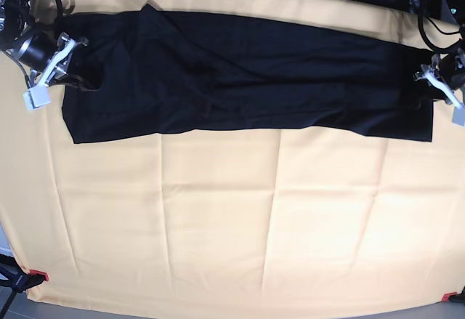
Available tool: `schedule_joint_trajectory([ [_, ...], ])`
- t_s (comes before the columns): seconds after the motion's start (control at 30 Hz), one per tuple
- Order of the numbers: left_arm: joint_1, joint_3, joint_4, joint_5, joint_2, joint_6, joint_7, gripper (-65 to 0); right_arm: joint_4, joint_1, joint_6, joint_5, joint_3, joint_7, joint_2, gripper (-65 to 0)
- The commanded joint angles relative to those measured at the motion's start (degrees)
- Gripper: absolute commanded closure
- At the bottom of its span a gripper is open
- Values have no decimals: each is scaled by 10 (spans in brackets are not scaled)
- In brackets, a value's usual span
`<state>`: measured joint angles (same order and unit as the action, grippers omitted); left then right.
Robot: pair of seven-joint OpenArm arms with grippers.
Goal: Fold the T-shirt properly
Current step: 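Drag the held shirt end with the left gripper toward the right gripper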
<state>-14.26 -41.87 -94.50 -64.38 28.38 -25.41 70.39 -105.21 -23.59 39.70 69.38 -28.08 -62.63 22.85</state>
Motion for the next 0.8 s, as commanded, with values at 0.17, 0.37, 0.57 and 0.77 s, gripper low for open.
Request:
schedule_joint_trajectory([
  [0.17, 5, -6, -8, -23, 13, -5, -9, 0, -4, 15, 3, -153, 82, 75, 8, 0],
  [0.37, 5, -6, -8, -25, 13, -5, -9, 0, -4, 14, -29, -306, 131, 122, 8, 0],
  [0.57, 5, -6, -8, -147, 13, -26, 63, 0, -4, 13, -38, -305, 138, 125, 8, 0],
  [0.77, 5, -6, -26, -206, 11, -46, 96, 0, -4, 12, -44, -305, 138, 125, 8, 0],
])
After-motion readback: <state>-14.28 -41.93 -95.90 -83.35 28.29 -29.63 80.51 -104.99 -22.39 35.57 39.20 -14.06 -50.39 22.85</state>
